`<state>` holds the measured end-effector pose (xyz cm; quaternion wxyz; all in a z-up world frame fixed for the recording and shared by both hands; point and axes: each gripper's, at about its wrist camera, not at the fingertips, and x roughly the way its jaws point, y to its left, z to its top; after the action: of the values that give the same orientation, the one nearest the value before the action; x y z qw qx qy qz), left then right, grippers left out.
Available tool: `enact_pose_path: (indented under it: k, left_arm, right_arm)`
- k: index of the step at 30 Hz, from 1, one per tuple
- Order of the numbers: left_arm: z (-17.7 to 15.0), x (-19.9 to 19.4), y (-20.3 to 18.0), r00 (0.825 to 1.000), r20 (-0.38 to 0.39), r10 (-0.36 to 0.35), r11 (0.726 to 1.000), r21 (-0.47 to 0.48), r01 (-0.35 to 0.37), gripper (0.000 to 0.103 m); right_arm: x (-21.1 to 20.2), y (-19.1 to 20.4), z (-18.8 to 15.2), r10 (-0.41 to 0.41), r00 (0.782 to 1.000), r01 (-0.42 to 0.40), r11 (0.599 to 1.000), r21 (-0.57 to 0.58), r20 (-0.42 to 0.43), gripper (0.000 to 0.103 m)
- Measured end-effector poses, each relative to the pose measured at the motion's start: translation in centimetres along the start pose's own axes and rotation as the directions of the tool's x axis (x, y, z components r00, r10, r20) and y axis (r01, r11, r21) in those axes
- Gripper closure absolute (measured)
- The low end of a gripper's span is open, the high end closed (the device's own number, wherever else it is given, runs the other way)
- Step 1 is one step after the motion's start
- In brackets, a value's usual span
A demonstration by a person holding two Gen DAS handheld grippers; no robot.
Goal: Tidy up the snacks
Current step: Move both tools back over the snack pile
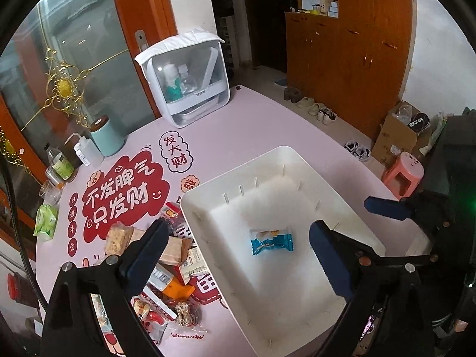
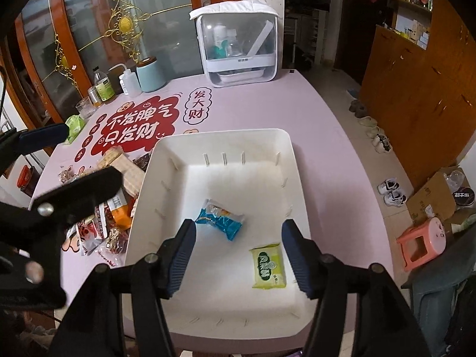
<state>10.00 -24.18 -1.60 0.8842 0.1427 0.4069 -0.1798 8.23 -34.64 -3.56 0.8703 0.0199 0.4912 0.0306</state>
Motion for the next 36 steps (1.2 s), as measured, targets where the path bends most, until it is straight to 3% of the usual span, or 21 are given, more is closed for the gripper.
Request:
enact_pose_path:
  k: [11,19,27,36]
  left_arm:
    - [-2.2,-3.5,3.8,0.998,0.052,0.025,0.997,-0.072,-0.021,0.008]
    - [-4.5,-6.4,8.2,0.994,0.096,0.06,0.991,-0.126,-0.048,0.008]
    - [-8.3,-9.9,15.5,0.983,0.138,0.117,0.976,-0.201,-0.088,0.008]
    - [-13.5,-10.3,25.8,0.978,0.099,0.185,0.939,-0.312,-0.146,0.008]
  right_arm:
    - [-1.7,3.2,-0.2,0.029,0.998,-0.028,1.0,-0.01,0.061,0.042]
    - [-3.3,7.6,-0.6,-0.005,0.995,0.01,0.999,-0.054,0.103,0.043]
    - [-4.2,14.1,-1.0,0.015,0.99,0.0,0.994,-0.107,0.138,0.043]
    - [-2.6,20.9,-1.1,0.029,0.993,-0.013,0.99,-0.141,0.11,0.043]
